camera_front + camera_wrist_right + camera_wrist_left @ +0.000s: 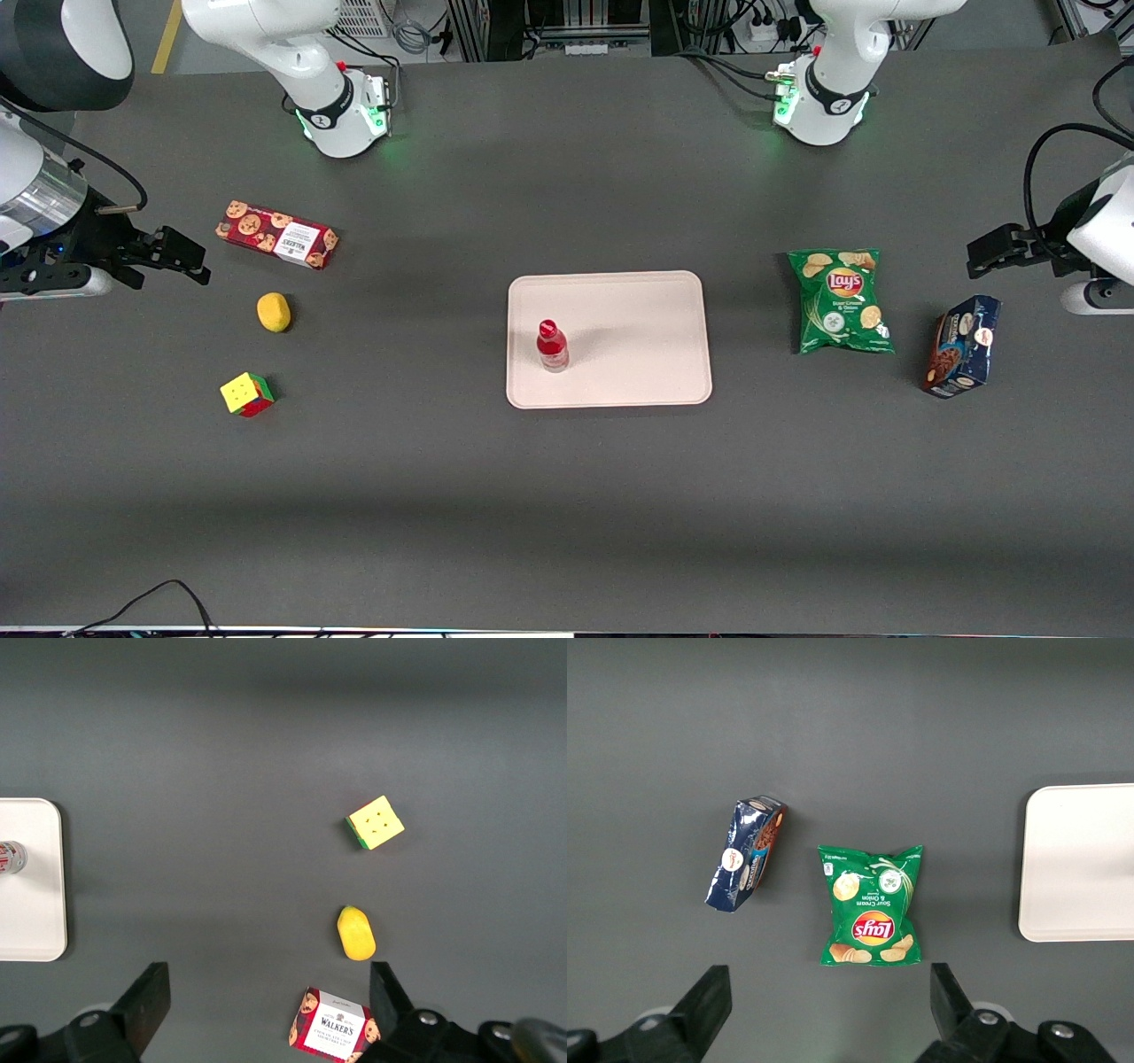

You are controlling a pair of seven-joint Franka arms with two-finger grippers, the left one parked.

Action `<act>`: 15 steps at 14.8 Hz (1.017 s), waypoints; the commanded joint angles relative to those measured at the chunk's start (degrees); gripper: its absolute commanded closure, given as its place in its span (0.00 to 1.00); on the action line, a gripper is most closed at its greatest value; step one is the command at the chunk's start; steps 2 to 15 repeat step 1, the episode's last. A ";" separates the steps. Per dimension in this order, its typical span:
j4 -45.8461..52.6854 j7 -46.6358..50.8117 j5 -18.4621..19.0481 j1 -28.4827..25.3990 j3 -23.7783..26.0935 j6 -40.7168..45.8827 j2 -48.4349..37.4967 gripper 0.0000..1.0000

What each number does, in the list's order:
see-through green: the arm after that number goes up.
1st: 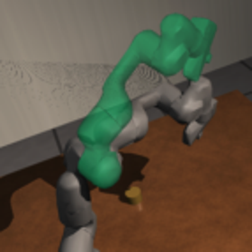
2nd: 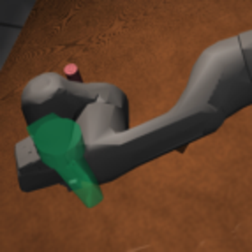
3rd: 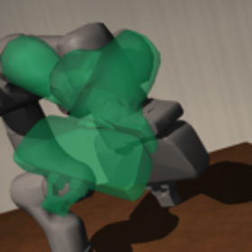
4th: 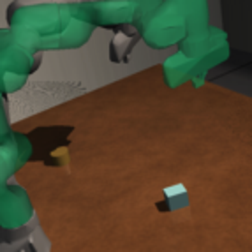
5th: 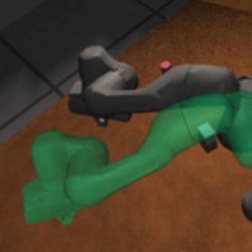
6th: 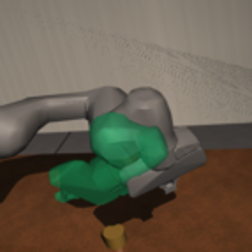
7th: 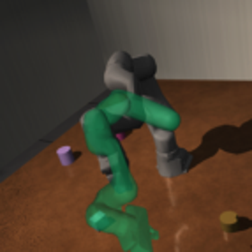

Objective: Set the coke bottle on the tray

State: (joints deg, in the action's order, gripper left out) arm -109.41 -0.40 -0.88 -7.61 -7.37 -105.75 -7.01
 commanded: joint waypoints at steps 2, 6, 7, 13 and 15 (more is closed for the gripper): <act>0.86 -1.09 -0.44 -0.65 -0.19 1.25 -0.63 0.00; 0.86 -1.09 -0.44 -0.65 -0.19 1.25 -0.63 0.00; 0.86 -1.09 -0.44 -0.65 -0.19 1.25 -0.63 0.00; 0.86 -1.09 -0.44 -0.65 -0.19 1.25 -0.63 0.00; 0.86 -1.09 -0.44 -0.65 -0.19 1.25 -0.63 0.00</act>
